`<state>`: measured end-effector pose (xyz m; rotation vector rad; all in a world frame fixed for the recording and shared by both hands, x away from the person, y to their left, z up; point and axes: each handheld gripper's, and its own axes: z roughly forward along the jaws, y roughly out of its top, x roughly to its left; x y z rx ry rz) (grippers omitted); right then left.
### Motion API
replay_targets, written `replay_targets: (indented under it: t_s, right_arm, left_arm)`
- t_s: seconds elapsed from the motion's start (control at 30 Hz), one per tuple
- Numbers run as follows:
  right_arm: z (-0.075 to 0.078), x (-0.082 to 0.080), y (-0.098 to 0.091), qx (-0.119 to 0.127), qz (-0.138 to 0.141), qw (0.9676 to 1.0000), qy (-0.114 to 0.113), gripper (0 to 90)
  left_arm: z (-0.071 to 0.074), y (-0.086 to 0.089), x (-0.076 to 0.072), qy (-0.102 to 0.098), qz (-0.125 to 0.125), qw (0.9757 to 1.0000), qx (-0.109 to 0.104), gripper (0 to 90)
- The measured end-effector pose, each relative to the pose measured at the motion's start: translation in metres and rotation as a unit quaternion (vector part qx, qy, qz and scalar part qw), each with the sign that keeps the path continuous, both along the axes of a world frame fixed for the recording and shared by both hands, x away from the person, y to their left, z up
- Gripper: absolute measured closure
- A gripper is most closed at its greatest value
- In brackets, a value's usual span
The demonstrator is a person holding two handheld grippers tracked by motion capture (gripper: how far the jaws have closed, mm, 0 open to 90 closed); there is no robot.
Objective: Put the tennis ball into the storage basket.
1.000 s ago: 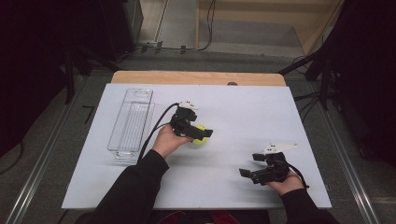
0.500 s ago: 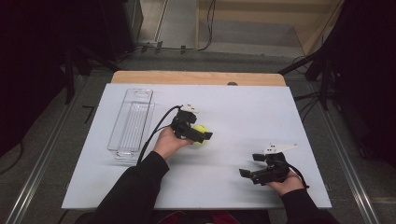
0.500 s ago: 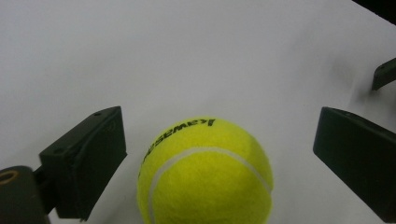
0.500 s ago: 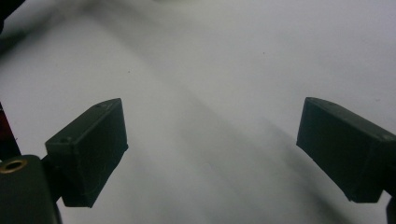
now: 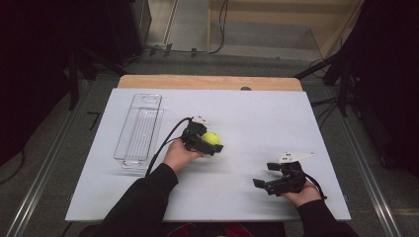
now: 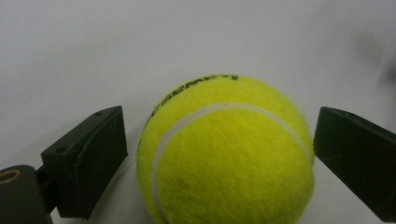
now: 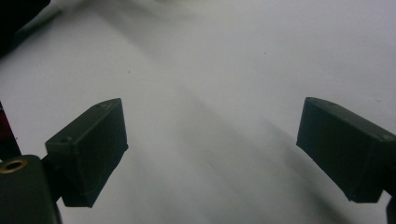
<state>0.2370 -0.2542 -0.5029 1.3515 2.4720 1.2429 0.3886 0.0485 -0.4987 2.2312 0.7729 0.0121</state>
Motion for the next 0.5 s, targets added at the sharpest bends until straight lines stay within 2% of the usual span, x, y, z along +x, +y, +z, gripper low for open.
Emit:
replay_targets:
  t_s: [0.3, 0.37, 0.5]
  right_arm:
    - [0.0001, 0.0001, -0.0002, 0.001, 0.001, 1.0000, -0.002, 7.0]
    - [0.0002, 0.0001, -0.0002, 0.001, 0.001, 1.0000, -0.002, 7.0]
    - [0.0001, 0.0005, -0.0002, 0.001, 0.001, 1.0000, -0.002, 7.0]
  left_arm:
    - [-0.0075, 0.0015, -0.0015, 0.001, 0.001, 1.0000, 0.005, 7.3]
    - [-0.0075, 0.0021, -0.0025, -0.008, 0.004, 0.9999, 0.008, 10.4]
    - [-0.0074, 0.0042, -0.0032, -0.013, -0.001, 0.9999, 0.004, 18.7]
